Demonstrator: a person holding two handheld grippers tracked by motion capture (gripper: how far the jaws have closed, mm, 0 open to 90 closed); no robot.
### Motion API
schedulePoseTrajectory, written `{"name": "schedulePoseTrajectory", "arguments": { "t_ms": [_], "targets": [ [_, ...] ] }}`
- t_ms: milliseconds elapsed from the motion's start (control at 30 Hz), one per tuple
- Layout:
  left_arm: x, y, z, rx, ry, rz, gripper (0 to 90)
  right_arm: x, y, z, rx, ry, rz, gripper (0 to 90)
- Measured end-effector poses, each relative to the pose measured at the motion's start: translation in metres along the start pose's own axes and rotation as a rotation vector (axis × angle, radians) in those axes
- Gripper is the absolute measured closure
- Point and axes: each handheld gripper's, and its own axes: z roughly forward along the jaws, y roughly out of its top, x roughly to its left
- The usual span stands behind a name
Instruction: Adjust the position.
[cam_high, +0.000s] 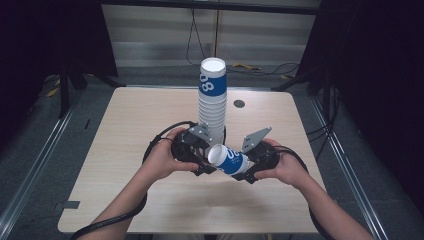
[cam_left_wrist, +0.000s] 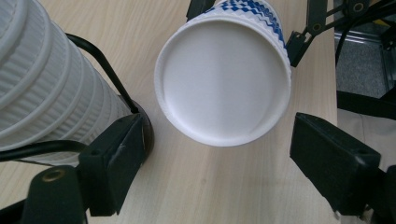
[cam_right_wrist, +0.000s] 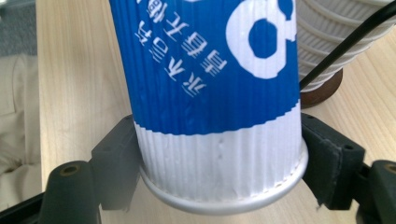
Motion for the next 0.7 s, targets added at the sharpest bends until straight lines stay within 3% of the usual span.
{"name": "schedulePoseTrajectory", "arguments": {
  "t_ms": [500,700],
  "targets": [
    [-0.003,0.002,0.007,0.106,0.018,0.026,18.4,0.001,0.007,0.003,0.096,0.004,-0.049,22.5],
    [-0.005,0.005,0.011,0.17,0.028,0.067,18.6,0.001,0.01,0.003,0.11,0.003,-0.069,22.2]
  ]
}}
